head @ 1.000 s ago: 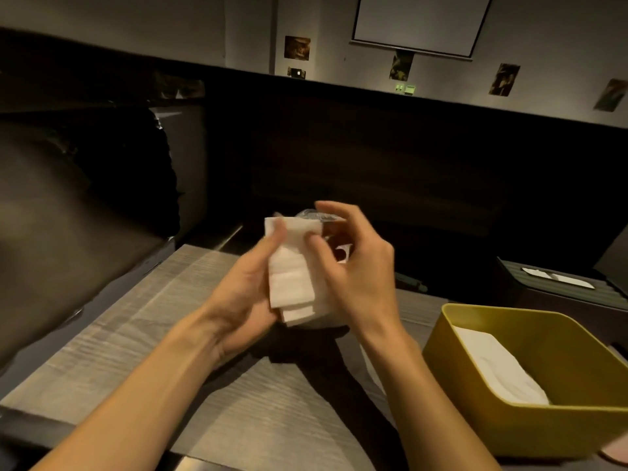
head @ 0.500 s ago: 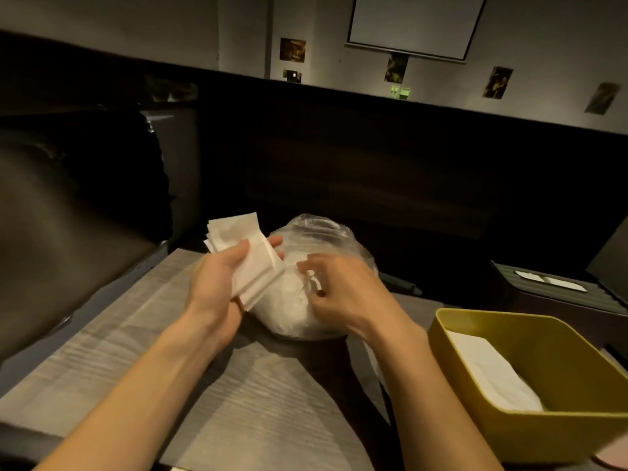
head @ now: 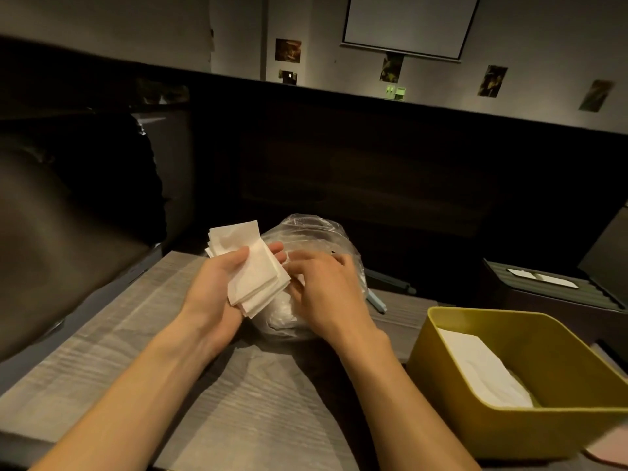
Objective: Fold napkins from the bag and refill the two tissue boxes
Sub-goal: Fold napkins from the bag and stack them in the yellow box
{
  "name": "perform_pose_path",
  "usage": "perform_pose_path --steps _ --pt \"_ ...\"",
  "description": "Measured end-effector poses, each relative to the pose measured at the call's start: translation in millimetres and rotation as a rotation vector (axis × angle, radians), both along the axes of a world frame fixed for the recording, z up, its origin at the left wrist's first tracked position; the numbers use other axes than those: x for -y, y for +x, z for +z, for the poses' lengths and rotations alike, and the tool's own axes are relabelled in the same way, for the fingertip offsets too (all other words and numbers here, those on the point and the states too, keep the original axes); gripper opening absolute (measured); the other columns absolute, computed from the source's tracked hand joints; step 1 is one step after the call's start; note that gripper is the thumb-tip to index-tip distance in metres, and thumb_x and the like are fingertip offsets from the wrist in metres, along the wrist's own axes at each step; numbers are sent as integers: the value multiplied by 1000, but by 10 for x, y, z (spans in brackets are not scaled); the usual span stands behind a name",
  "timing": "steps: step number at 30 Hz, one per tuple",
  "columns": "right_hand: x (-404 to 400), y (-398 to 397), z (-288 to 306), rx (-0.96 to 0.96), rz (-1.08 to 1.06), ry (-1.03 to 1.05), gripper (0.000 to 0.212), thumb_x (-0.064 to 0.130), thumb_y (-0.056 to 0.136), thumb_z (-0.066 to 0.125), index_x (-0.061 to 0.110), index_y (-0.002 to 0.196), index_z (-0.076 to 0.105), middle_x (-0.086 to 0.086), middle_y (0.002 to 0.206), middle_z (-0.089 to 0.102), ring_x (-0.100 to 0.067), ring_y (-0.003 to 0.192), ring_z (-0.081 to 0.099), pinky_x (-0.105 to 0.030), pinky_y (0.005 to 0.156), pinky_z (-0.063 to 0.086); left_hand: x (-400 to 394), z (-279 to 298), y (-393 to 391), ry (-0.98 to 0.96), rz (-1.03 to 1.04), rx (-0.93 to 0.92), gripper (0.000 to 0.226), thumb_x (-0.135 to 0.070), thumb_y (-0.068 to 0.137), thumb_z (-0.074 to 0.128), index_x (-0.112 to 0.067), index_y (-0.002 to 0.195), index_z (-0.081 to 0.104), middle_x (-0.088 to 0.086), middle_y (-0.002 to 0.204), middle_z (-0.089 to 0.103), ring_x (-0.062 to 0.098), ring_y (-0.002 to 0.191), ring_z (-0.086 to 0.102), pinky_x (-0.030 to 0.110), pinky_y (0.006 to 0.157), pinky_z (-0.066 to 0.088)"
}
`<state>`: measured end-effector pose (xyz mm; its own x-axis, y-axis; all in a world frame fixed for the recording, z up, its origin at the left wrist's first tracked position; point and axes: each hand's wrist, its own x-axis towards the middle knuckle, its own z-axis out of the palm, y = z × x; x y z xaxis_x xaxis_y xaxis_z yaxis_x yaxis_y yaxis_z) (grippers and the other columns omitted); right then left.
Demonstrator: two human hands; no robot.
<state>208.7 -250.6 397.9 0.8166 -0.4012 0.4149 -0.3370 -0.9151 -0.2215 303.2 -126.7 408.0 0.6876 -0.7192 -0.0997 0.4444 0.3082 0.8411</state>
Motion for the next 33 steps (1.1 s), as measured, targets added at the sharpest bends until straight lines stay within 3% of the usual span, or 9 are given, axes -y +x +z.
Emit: perform_pose_path --steps 4,7,10,15,19,23,26,30,33 --pt "-3 -50 37 254 -48 45 19 24 102 56 32 106 72 13 103 72 -8 100 63 -38 96 48 -8 -14 35 -69 33 -77 35 -20 108 41 -3 128 63 12 121 75 25 114 72 44 98 53" --pt "-4 -117 95 447 -101 161 19 20 104 56 29 112 71 13 98 72 -4 91 65 -27 81 54 -18 -12 62 -96 80 -91 33 -20 108 39 -5 127 62 9 120 76 21 115 71 40 93 54" --pt "9 -208 208 712 -28 458 18 17 106 55 24 112 72 13 91 70 0 83 66 -17 65 50 -29 6 66 -110 102 -91 32 -20 109 38 -7 128 60 8 120 76 19 114 72 39 90 55" --pt "-80 -315 280 727 135 954 16 29 105 58 30 119 65 7 108 75 -7 100 72 -27 78 62 -30 47 -58 -41 2 31 28 -23 108 44 -13 114 69 7 111 79 18 100 76 39 83 56" --pt "-133 -285 197 642 133 787 17 28 104 61 24 118 69 9 107 73 -3 101 70 -24 78 60 -18 18 -156 -12 -95 135 34 -34 107 42 -22 128 66 6 117 77 22 106 75 44 88 57" --pt "-170 -230 167 661 119 737 12 28 102 65 26 111 72 12 101 73 -2 98 70 -21 76 59 5 -14 -133 -51 -175 106 52 -51 109 29 -23 138 62 9 130 71 27 121 68 52 106 49" --pt "-198 -202 126 709 73 710 11 30 99 69 26 109 72 12 100 74 -1 97 70 -22 74 61 9 -22 -152 -87 -229 128 65 -64 104 23 -24 140 60 10 132 70 26 124 67 51 105 50" --pt "-233 -157 71 700 45 670 19 36 100 68 26 116 72 13 103 73 2 97 70 -24 74 62 45 -32 -229 -45 -217 181 47 -52 98 51 -24 133 64 10 125 73 27 116 71 52 98 55" --pt "-246 -234 75 676 49 666 18 37 101 66 38 118 66 19 105 68 7 98 66 -16 71 58 51 -33 -275 -22 -152 159 35 -44 100 52 -26 128 65 8 120 75 25 111 73 50 95 57"
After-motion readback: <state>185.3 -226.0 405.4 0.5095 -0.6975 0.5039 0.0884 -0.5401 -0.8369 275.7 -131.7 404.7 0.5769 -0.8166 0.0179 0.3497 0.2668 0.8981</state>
